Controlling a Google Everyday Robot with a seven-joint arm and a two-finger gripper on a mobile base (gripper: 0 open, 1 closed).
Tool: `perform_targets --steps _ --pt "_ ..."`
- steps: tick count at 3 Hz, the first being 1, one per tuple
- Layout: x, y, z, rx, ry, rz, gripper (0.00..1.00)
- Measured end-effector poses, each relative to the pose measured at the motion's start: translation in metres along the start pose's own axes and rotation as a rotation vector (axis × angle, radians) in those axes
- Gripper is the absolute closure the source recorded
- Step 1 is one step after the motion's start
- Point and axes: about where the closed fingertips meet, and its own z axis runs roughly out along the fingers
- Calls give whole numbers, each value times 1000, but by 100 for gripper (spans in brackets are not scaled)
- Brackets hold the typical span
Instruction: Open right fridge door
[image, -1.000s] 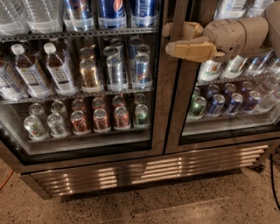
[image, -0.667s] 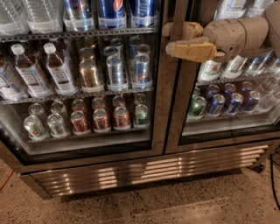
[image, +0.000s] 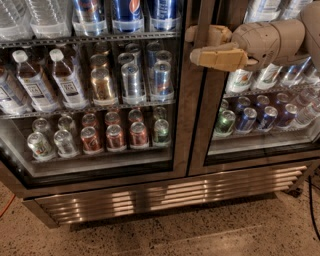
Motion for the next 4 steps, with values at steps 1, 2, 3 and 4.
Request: perform_targets --steps 1,2,3,4 --pt "1 0 0 -10 -1 3 100" --pt "2 1 1 -20 1 8 100" --pt "2 1 1 -20 1 8 100" --pt "2 0 0 -19 -1 10 100"
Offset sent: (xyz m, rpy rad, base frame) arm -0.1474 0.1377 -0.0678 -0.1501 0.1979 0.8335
